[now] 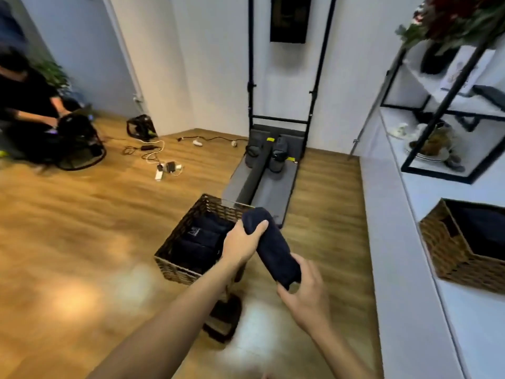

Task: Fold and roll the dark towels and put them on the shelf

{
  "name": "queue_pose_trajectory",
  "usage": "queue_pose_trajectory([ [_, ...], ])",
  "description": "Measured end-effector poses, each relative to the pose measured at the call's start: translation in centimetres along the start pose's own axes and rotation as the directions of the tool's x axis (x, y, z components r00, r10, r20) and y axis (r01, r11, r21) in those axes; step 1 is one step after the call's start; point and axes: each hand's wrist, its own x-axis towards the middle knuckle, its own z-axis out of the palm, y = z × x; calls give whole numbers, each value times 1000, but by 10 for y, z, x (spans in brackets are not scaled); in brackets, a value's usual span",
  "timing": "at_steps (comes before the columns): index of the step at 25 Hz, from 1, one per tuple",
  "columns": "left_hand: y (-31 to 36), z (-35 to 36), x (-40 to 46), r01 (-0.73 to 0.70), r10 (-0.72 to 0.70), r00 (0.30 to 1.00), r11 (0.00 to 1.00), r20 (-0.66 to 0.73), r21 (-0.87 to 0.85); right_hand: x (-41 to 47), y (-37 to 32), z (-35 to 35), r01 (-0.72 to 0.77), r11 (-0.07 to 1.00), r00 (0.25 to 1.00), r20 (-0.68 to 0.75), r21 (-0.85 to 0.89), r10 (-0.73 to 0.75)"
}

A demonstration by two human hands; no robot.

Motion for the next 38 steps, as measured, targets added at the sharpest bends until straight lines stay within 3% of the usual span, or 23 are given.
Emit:
queue_pose_trajectory([
  [3, -26, -36, 55, 96, -89, 992, 993, -90, 74, 59, 2, 46, 23, 998, 988, 150, 61, -32],
  [11, -100, -99, 164, 309, -296, 935, 950, -197, 38, 173, 15, 164, 61, 994, 891, 444, 94, -97],
  [20, -214, -117, 289, 457, -455, 874, 889, -171, -28, 259, 46, 304, 32, 997, 807, 590, -73, 18],
  [25, -292, -98, 346, 624, -613, 755, 781, -233, -35, 307, 92, 396, 155, 973, 731, 682, -168, 1],
  [28, -332, -80, 355, 739, -732, 657, 673, -178, -41, 328, 117, 437, 306, 913, 622, 783, -270, 23],
  [31, -348, -65, 358, 791, -780, 596, 611, -191, -25, 341, 129, 454, 389, 871, 519, 853, -299, 61],
  [38, -290, -60, 342, 794, -771, 596, 607, -223, 22, 357, 121, 410, 429, 864, 506, 863, -262, 10],
])
